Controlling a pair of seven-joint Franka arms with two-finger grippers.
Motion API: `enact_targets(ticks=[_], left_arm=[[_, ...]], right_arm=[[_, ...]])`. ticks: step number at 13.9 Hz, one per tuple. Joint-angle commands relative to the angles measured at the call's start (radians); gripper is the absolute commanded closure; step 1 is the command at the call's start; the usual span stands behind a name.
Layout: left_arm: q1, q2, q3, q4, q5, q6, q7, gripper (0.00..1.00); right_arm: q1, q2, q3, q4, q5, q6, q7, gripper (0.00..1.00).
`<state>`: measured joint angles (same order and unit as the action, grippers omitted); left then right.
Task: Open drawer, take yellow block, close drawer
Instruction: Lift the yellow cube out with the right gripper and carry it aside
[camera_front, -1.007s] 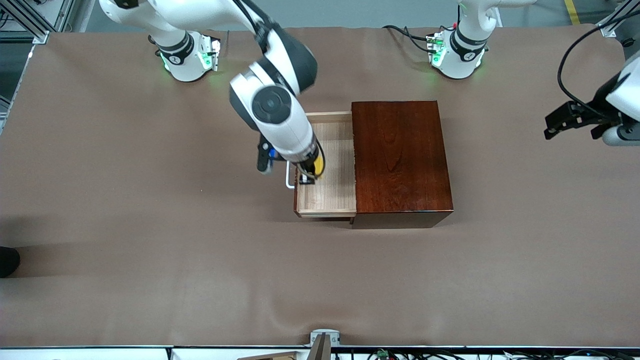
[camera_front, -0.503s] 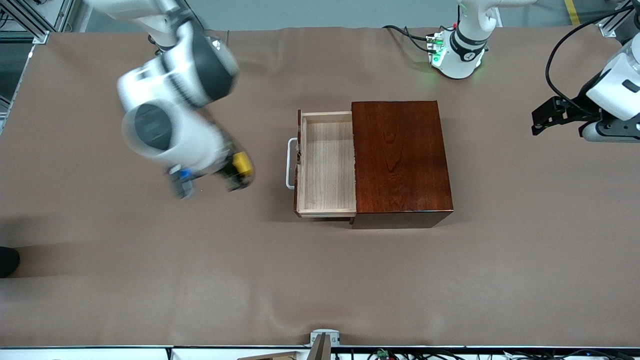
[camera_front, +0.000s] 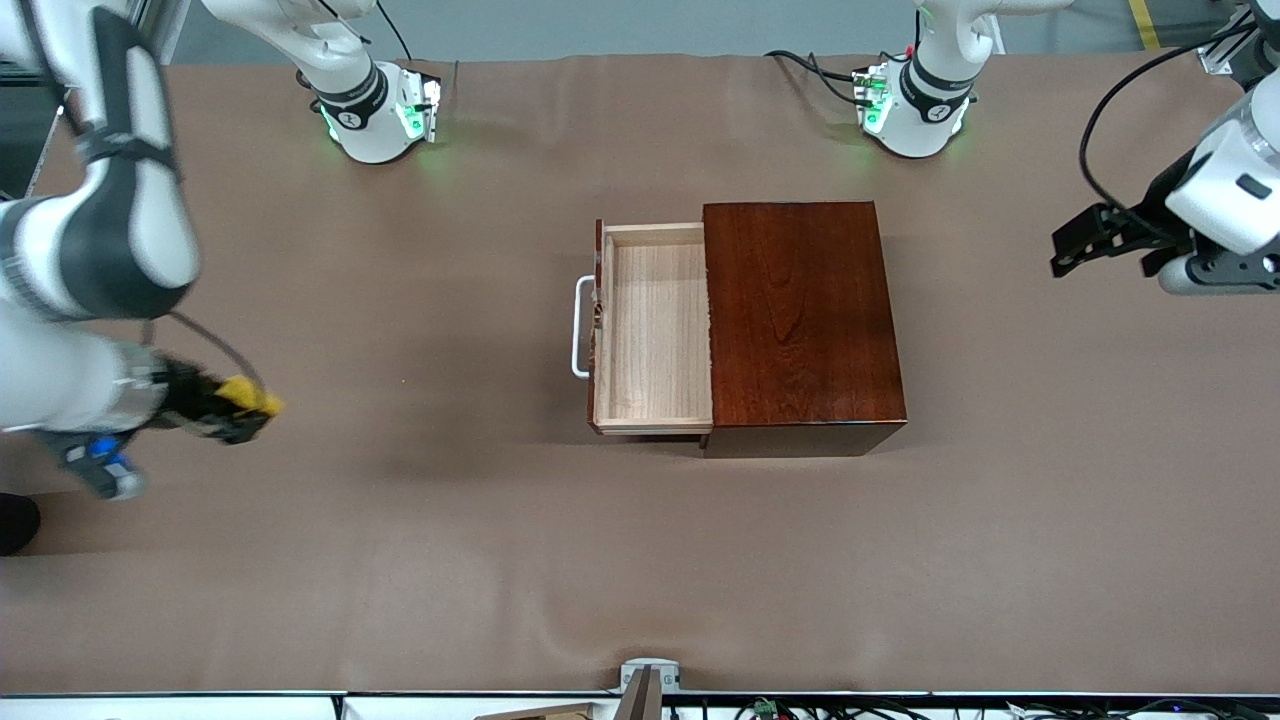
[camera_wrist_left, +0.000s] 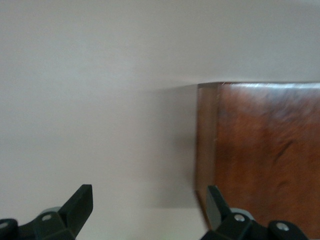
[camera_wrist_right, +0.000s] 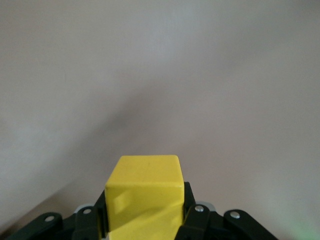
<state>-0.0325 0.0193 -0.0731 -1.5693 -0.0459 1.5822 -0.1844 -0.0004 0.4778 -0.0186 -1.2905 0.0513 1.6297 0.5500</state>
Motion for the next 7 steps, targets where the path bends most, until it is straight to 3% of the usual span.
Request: enact_targets(ticks=[1,5,7], left_arm=[[0.006,0.076,-0.005,0.078,-0.032,0.002,-0.072,0.0],[-0.027,0.096,-0.016,0.074,-0.035,0.004,-0.122,0.0],[-0.061,0.105,-0.019,0.075,-0.035,0.005,-0.249,0.0]], right_arm=[[-0.114,0.053,0.026,-0.006,-0.027,0.079,-0.251,1.0],[-0.255,0.174,0.026,-0.006,-0.05,0.286,-0.617,1.0],[-0.305,0.215,0.026,-0.006,-0.062,0.353,-0.714,1.0]])
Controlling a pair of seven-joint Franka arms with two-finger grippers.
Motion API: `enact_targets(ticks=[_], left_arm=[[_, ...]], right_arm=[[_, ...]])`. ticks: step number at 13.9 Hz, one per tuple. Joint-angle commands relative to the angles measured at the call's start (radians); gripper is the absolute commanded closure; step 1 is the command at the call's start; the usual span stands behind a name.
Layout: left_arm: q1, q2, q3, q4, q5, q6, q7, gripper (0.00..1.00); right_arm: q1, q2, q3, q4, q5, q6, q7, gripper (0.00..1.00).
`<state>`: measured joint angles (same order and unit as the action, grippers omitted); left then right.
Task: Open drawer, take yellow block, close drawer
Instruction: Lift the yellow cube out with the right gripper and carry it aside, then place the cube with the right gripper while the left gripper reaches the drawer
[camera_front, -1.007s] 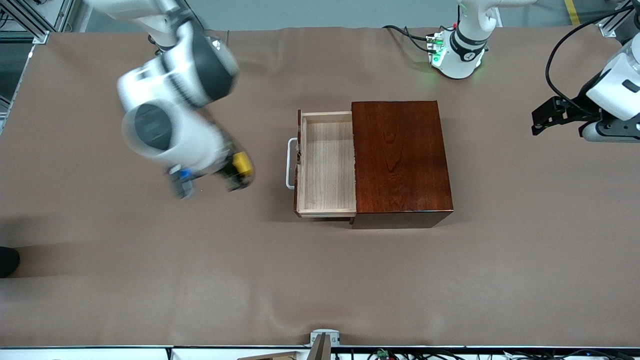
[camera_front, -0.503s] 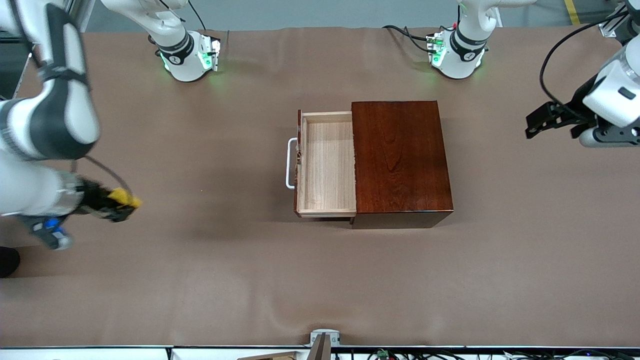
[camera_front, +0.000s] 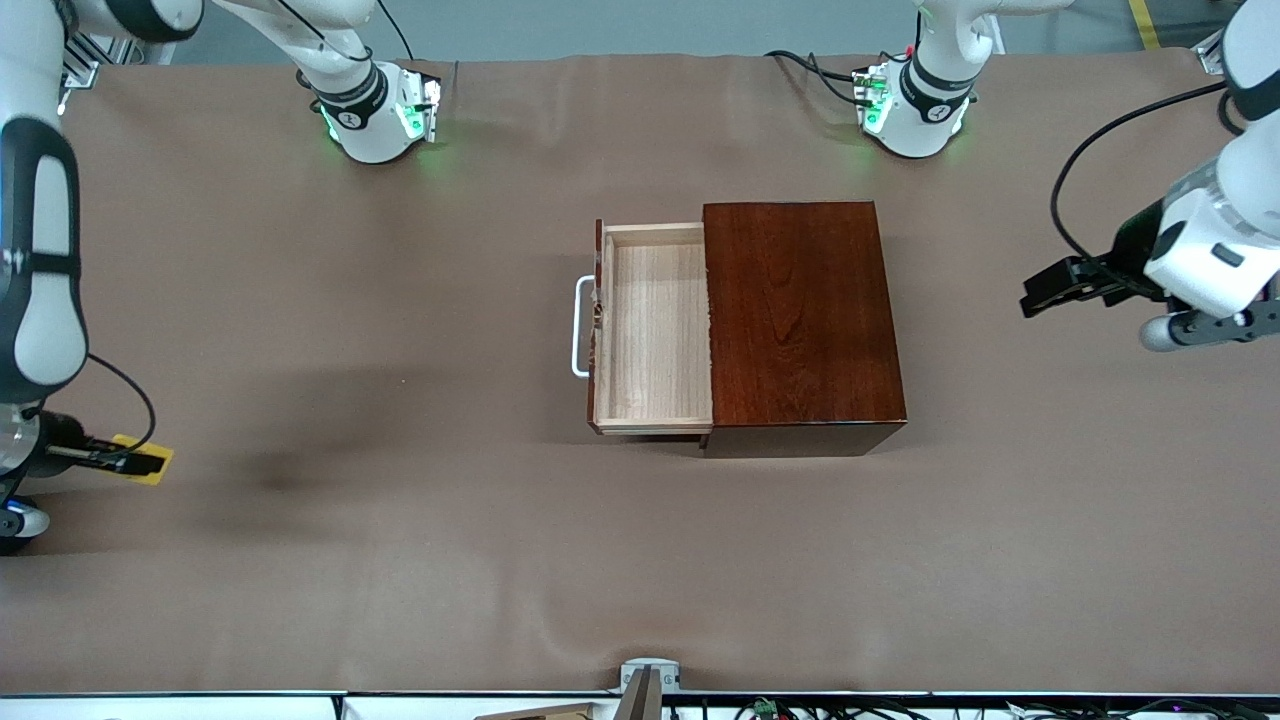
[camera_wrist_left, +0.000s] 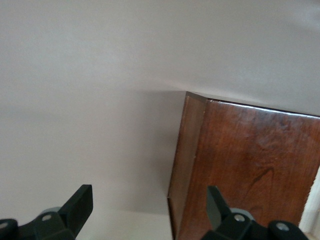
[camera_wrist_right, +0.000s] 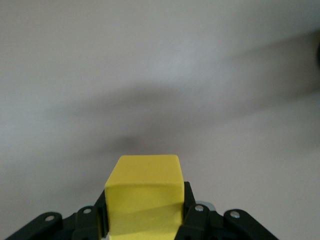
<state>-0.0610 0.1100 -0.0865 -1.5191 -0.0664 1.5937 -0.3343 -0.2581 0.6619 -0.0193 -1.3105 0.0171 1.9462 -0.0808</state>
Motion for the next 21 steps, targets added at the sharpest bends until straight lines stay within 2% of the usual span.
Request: enact_targets(ticks=[1,5,8,11,14,17,21], left_arm=[[-0.058,0.028,-0.004,0.027,-0.015,-0.006,-0.154,0.0],[-0.183,0.066,-0.004,0.027,-0.012,-0.004,-0.374,0.0],[-0.29,0.114,-0.004,0.042,0.008,0.02,-0.539,0.0],[-0.391,0.158,-0.004,0.057,0.017,0.045,-0.684,0.0],[-0.488,0.229,-0.004,0.117,0.014,0.045,-0.852,0.0],[-0.569,0.302,-0.004,0.166,0.014,0.057,-0.992,0.0],[-0.66,0.371,-0.001,0.186,0.016,0.147,-1.19,0.0]], right_arm=[[-0.064,0.06,0.027,0.016,-0.04,0.055,-0.127,1.0],[-0.122,0.165,0.027,0.019,-0.039,0.201,-0.264,1.0],[-0.136,0.223,0.027,0.027,-0.04,0.215,-0.277,1.0],[-0.135,0.237,0.029,0.028,-0.039,0.284,-0.355,1.0],[-0.124,0.237,0.033,0.063,-0.034,0.283,-0.353,1.0],[-0.112,0.237,0.033,0.069,-0.034,0.283,-0.343,1.0],[-0.079,0.235,0.03,0.08,-0.034,0.251,-0.249,1.0]])
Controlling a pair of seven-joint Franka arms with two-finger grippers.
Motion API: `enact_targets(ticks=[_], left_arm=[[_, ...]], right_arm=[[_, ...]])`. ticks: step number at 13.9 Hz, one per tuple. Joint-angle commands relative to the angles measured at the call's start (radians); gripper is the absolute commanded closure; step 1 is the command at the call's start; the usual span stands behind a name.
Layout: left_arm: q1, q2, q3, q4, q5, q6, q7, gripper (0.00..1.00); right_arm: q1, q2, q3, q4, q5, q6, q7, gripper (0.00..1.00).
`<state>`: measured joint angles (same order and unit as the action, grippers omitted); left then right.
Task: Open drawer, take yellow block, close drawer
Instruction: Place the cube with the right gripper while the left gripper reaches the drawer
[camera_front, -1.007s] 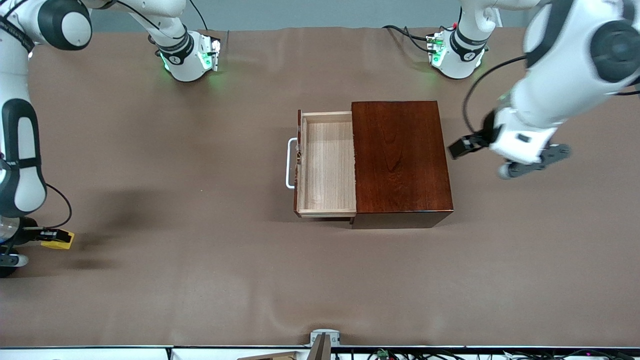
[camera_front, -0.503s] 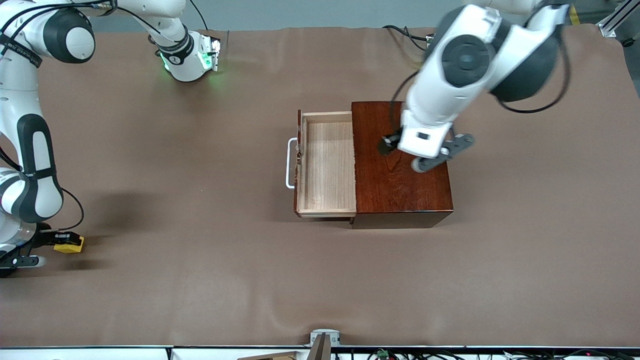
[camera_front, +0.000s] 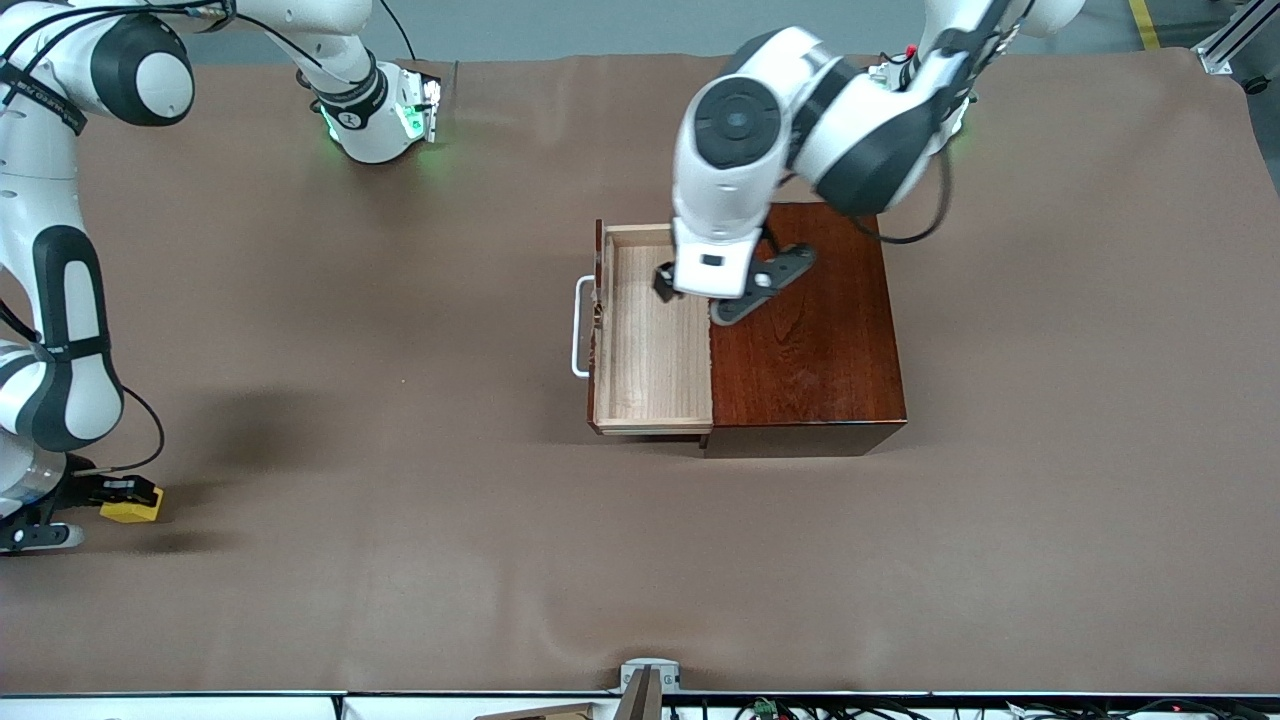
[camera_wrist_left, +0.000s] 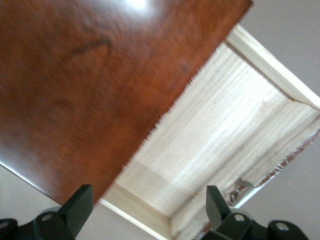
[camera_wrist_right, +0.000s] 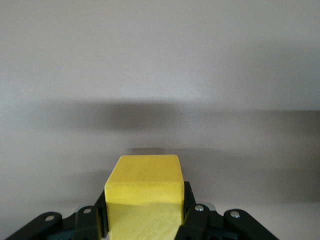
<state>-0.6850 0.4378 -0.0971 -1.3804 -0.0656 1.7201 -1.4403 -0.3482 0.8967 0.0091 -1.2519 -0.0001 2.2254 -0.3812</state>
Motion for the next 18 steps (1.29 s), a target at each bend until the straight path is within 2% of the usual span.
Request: enact_targets(ticks=[1,6,9,17,18], left_arm=[[-0.05,0.053,0.008,0.047,0.013,0.045,-0.144,0.0],[-0.149,0.123,0.019,0.06,0.017,0.203,-0.478,0.0],[-0.162,0.195,0.019,0.11,0.015,0.258,-0.684,0.0],[-0.171,0.271,0.051,0.115,0.015,0.49,-1.023,0.0],[-0.169,0.282,0.051,0.121,0.015,0.507,-1.063,0.0]], right_arm=[[0.011,0.001,0.003,0.023,-0.017,-0.039,0.076,1.0],[-0.002,0.002,0.003,0.02,-0.011,-0.038,0.188,1.0],[0.003,0.007,0.003,0.019,-0.011,-0.035,0.2,1.0],[0.009,0.036,0.002,0.02,-0.012,-0.026,0.199,1.0],[0.009,0.039,0.003,0.019,-0.011,-0.024,0.199,0.82]])
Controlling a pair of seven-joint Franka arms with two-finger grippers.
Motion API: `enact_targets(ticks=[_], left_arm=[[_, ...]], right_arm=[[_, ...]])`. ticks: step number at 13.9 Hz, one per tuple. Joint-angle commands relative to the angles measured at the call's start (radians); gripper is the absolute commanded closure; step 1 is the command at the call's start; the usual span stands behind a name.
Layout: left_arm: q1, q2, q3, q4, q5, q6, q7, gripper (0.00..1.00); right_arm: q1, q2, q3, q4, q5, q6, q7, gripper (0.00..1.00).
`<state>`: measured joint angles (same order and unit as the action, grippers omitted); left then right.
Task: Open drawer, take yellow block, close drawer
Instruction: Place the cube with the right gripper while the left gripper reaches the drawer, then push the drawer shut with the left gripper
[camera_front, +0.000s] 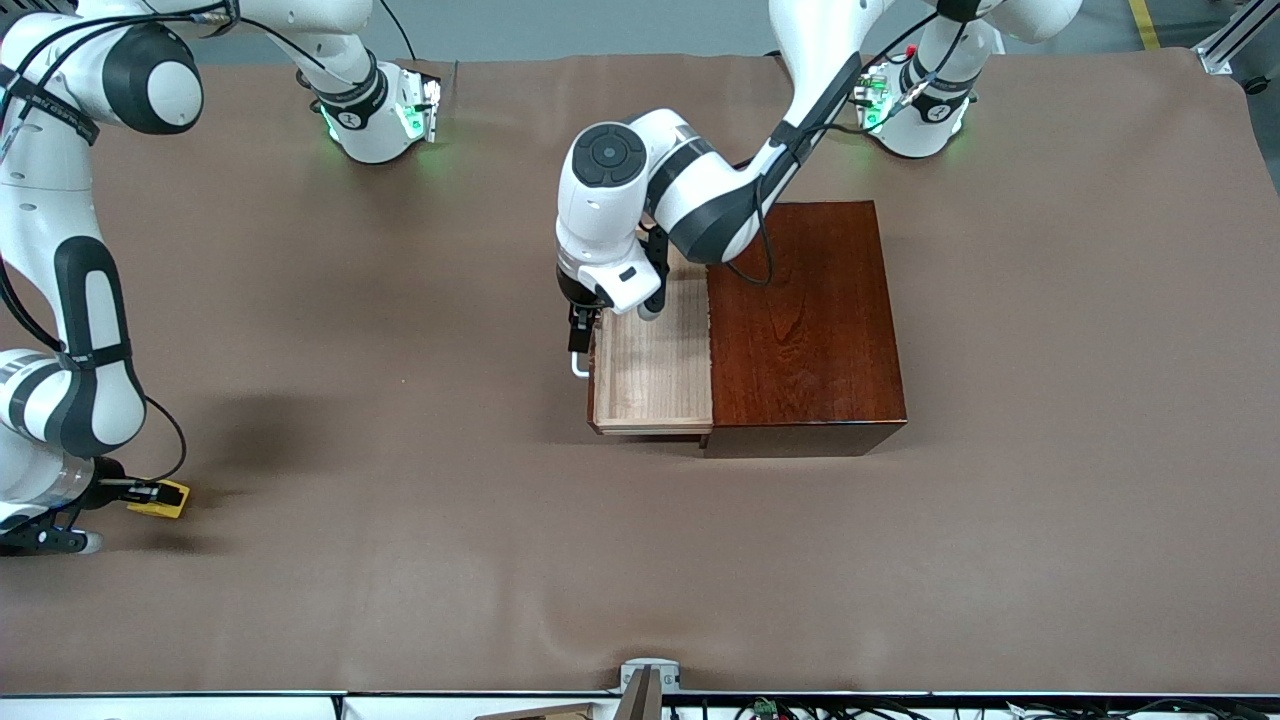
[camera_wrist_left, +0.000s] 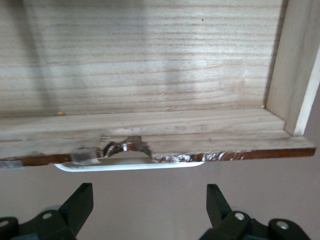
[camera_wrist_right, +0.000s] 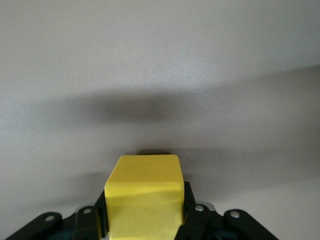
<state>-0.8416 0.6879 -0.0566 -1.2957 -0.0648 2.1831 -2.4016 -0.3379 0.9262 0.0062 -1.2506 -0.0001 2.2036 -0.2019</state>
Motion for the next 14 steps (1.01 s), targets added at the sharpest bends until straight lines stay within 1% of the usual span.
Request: enact_targets(ticks=[1,2,3,4,6,8,10,12,14], left_arm=[[-0.014,0.041,0.023,0.039,0.014,0.047,-0.116,0.0],[-0.019,0.047,0.026,0.042,0.014,0.047,-0.116,0.0],[-0.027,0.051,0.027,0.042,0.016,0.047,-0.113,0.0],[-0.03,0.058,0.027,0.041,0.016,0.046,-0.105,0.0],[-0.045,0.064,0.024,0.036,0.017,0.032,-0.071,0.0],[-0.047,0.065,0.024,0.033,0.019,0.014,-0.047,0.0],[-0.048,0.065,0.026,0.033,0.023,-0.012,-0.036,0.0],[-0.065,0.064,0.026,0.032,0.08,-0.04,-0.036,0.0],[-0.065,0.064,0.026,0.032,0.121,-0.098,-0.034,0.0]], right_arm=[[-0.001,0.011,0.006,0.017,-0.011,-0.002,0.022,0.54],[-0.001,0.014,0.006,0.017,-0.011,-0.002,0.022,0.31],[-0.001,0.014,0.006,0.017,-0.011,-0.002,0.022,0.06],[-0.001,0.013,0.008,0.019,-0.009,-0.002,0.024,0.0],[-0.001,-0.001,0.008,0.019,-0.009,-0.011,0.016,0.0],[0.007,-0.042,0.009,0.013,-0.006,-0.03,0.015,0.0],[0.008,-0.095,0.014,0.017,-0.012,-0.158,0.016,0.0],[0.016,-0.166,0.012,0.014,-0.014,-0.298,0.022,0.0],[0.017,-0.226,0.012,0.01,-0.012,-0.41,0.024,0.0]])
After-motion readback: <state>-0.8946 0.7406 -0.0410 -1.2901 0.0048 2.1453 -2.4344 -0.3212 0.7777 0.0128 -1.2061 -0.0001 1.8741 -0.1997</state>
